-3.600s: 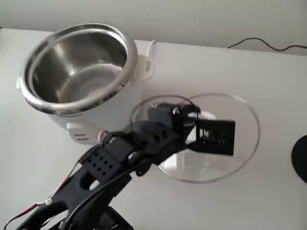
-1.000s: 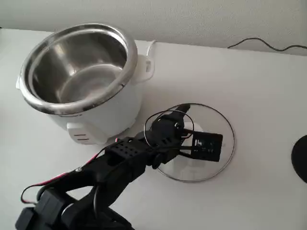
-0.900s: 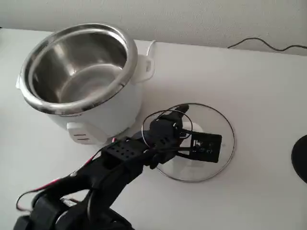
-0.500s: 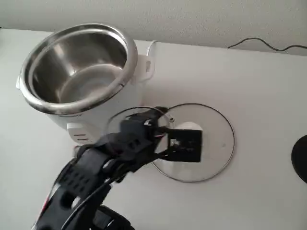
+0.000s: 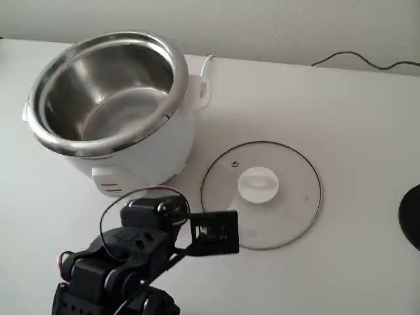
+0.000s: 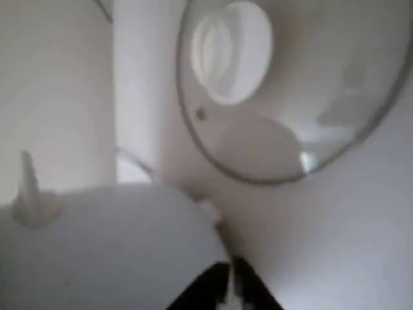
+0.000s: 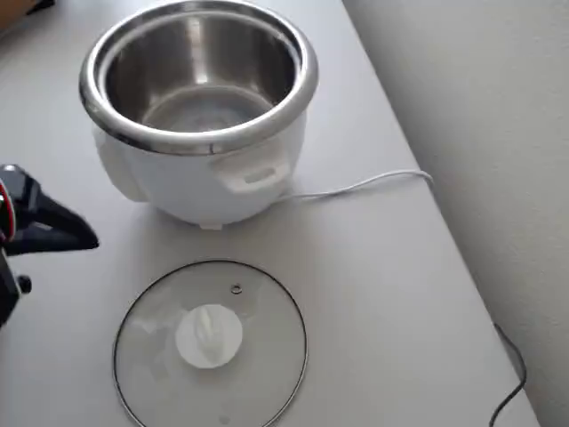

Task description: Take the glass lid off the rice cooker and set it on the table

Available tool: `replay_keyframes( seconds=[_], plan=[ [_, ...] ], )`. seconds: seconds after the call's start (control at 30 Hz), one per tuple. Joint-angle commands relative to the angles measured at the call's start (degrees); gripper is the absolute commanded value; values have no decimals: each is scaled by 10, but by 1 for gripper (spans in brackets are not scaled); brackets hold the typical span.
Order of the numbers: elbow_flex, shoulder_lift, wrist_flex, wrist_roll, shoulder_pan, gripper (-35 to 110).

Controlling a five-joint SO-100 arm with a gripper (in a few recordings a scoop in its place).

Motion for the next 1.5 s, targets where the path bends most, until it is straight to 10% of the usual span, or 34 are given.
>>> replay_keyframes(
  seconds=[0.0, 1.47],
  plan=[
    [35, 12, 17, 11, 13, 1],
    [141, 11, 19, 17, 83, 1]
  ],
)
